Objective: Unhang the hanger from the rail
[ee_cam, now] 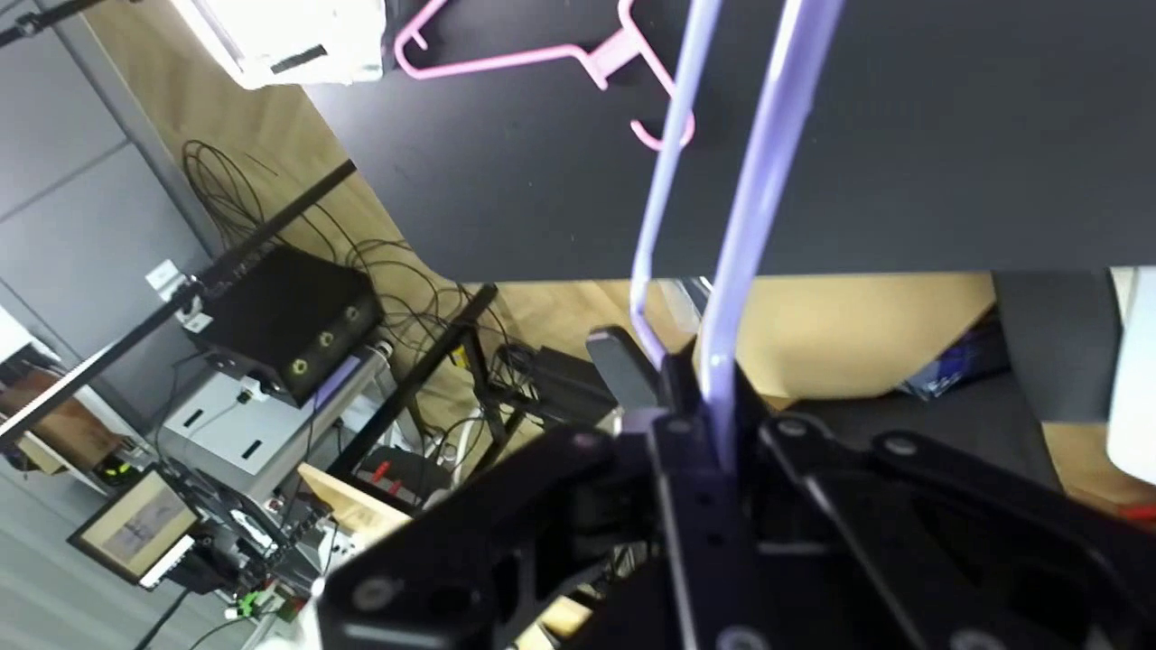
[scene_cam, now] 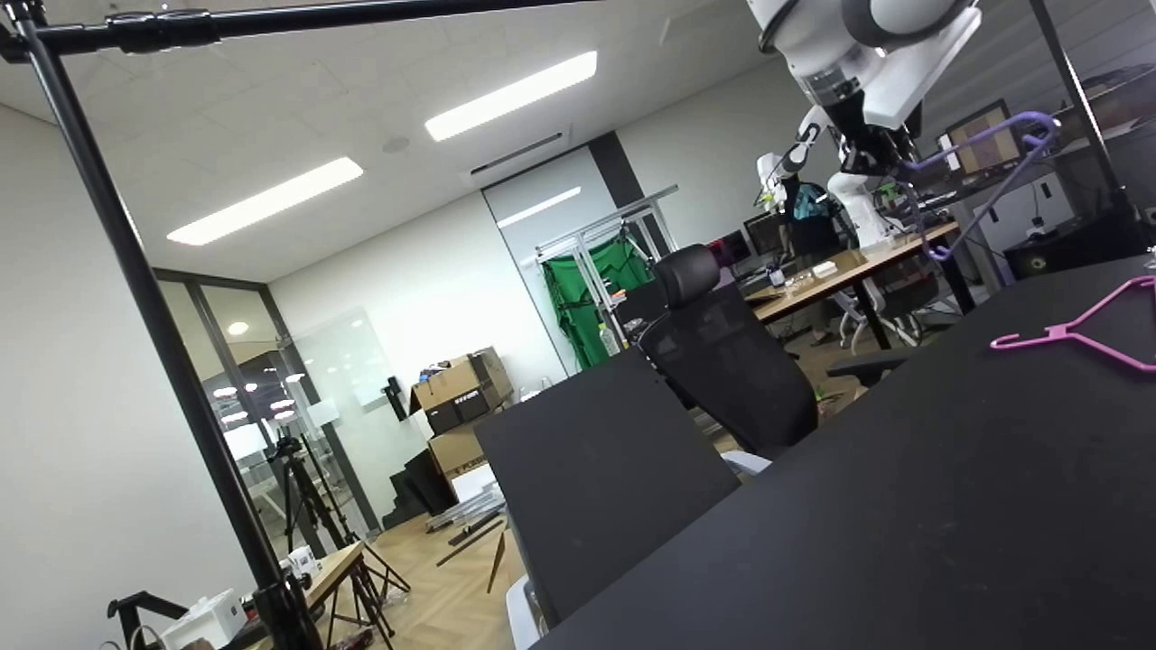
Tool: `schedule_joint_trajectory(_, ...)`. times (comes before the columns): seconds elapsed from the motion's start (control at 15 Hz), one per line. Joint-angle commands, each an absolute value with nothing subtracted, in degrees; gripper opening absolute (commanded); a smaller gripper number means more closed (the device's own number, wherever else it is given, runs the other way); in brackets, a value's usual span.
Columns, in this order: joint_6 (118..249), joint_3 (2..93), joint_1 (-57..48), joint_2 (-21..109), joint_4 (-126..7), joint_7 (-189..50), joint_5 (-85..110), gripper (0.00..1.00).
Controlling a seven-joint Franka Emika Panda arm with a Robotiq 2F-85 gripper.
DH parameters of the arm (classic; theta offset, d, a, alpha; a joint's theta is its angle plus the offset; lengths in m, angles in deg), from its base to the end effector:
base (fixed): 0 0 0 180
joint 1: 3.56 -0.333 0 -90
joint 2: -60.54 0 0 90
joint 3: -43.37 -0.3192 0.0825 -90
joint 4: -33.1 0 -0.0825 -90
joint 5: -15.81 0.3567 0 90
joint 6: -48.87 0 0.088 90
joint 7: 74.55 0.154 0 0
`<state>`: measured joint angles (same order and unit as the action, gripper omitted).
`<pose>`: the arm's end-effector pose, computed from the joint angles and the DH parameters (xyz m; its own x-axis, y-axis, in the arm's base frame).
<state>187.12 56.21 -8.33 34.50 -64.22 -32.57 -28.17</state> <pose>0.6800 -0.1056 0.3480 0.8715 -0.1554 0.4650 -0.3869 -0.8006 0.4575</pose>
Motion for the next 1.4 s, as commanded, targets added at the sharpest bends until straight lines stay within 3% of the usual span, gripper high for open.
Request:
schedule_joint_trajectory(0.0,186.64,55.99,-7.86,33.41,-64.32,-32.07,-28.6,0.08)
schedule_joint_trajectory(0.73,186.22,56.13,-7.93,32.63,-64.26,-31.62,-29.18,0.08)
schedule_joint_trajectory(0.8,186.22,56.13,-7.93,32.63,-64.26,-31.61,-29.19,0.02)
schedule_joint_trajectory(1.07,193.37,58.42,-8.7,27.87,-65.85,-17.49,-32.69,0.02)
schedule_joint_trajectory(1.33,203.68,67.32,-14.81,20.12,-66.0,-2.49,-36.56,0.02)
